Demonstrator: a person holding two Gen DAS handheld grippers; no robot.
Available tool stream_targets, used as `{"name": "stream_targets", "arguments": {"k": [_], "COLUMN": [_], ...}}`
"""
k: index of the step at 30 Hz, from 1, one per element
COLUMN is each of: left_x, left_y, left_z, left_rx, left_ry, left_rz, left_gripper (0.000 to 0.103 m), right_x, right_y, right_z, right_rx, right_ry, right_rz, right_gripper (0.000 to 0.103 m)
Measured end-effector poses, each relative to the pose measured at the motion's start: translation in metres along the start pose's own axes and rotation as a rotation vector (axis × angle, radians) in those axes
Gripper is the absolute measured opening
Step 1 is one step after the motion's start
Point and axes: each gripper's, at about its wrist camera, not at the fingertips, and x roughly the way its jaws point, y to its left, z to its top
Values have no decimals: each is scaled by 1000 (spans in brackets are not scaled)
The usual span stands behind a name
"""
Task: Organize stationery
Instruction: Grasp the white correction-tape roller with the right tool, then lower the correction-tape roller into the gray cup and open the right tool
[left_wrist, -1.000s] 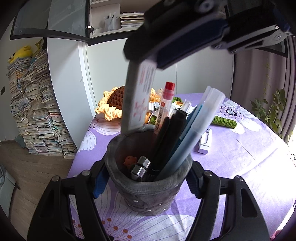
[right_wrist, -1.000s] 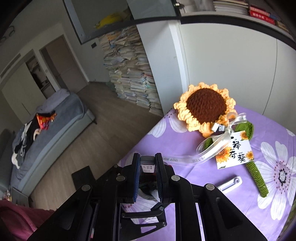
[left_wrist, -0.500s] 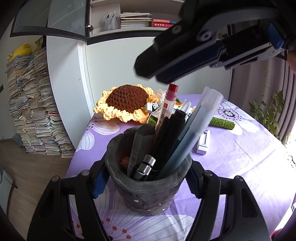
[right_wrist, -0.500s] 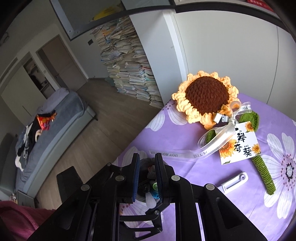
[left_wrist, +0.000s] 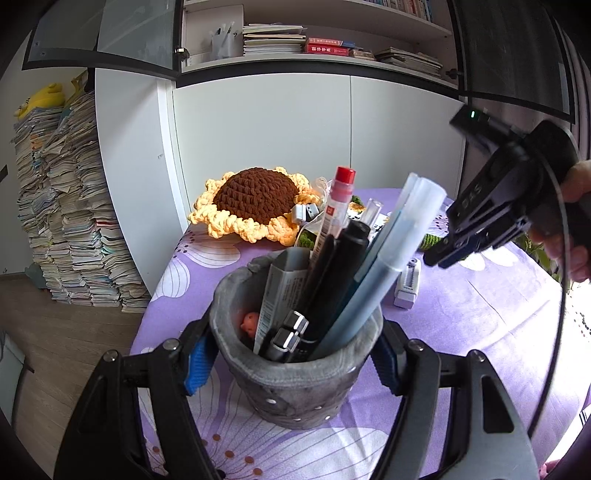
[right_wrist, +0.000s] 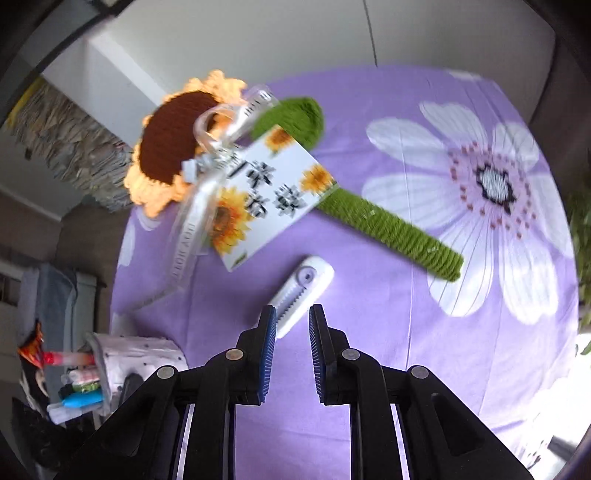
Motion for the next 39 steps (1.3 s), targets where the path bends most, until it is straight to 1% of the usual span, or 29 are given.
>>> {"name": "stream_targets", "arguments": {"k": [3, 4, 5, 6, 7, 8, 11, 14, 18, 19, 20, 21, 24, 27, 33, 36, 39], "left_x": [0, -1, -1, -1, -1, -1, -2, -1, -1, -1, -1, -1, -1, -1, -1, 0, 0], "left_y": [0, 1, 1, 0, 1, 0, 1, 2, 3, 4, 4, 4, 5, 5, 5, 5, 4], "left_z": [0, 0, 0, 0, 0, -1, -1, -1, 0, 0, 0, 0, 0, 0, -1, 0, -1], "left_rx": [-1, -1, -1, -1, -2, -3, -6, -13, -17, -18, -18, -19, -19, -19, -19, -17, -14], "left_ry": [-2, -2, -2, -2, -2, -2, -3, -2, 0, 0, -1, -1, -2, -3, -3, -2, -1], "left_rz": [1, 0, 0, 0, -1, -2, -4, -10, -18, -19, -20, -21, -22, -24, -23, -22, -16], "left_gripper": [70, 70, 70, 70, 70, 70, 70, 70, 70, 70, 70, 70, 70, 70, 70, 70, 70], "right_x": [14, 16, 18, 20, 21, 23, 34, 49, 51, 54, 53, 53, 53, 41, -10, -44, -84], "right_y": [-10, -10, -9, -7, -5, -2, 2, 5, 14, 15, 17, 19, 29, 38, 63, 74, 83], "right_z": [5, 8, 10, 13, 16, 19, 28, 32, 35, 36, 36, 37, 33, 19, -20, -38, -52], "right_rx": [63, 70, 76, 82, 86, 89, 111, 152, 145, 142, 125, 97, 41, -38, -204, -268, -335], "right_ry": [29, 29, 28, 27, 27, 30, 59, 121, 103, 108, 95, 93, 86, 49, -93, -183, -275], "right_rz": [10, -2, -8, -7, -4, -4, -28, -16, -38, -51, -66, -81, -86, -55, -35, -1, 58], "right_gripper": [17, 20, 31, 38, 49, 50, 50, 50, 49, 45, 30, 28, 28, 28, 27, 26, 26]}}
